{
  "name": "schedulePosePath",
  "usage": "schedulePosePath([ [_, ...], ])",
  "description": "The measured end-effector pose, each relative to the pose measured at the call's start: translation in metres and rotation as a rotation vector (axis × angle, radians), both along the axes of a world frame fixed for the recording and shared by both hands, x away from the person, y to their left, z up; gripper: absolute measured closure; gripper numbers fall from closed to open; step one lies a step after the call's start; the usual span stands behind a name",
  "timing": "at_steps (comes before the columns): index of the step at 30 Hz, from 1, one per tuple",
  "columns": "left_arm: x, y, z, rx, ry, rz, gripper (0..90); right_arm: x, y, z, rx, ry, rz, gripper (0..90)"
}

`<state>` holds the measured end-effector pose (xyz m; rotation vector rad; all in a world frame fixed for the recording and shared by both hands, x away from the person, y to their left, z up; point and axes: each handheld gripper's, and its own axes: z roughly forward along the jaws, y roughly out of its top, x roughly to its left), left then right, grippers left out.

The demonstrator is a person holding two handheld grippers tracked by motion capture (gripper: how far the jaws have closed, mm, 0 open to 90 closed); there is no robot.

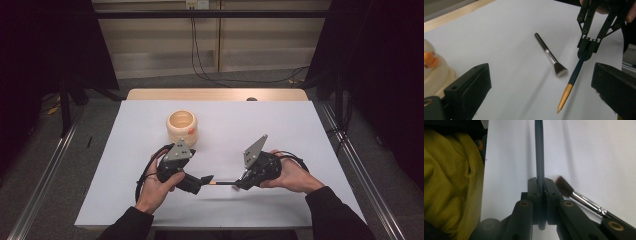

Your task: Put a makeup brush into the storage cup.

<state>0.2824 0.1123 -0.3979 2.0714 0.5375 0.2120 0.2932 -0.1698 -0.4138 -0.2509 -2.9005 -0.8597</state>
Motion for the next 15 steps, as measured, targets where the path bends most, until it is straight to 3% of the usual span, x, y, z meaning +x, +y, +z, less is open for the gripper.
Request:
schedulePosePath([
  [6,-0.006,0.019,-0.004,-0.074,-0.003,0.05,2.4,-0.002,-0.005,0.001,0.018,-0.015,-0.028,85.0],
  [15,-0.01,0.029,-0.011,-0.109,-0.005,0.081,2.2,-0.004,-0.016,0.004,0.065,-0.028,-0.074,85.0],
])
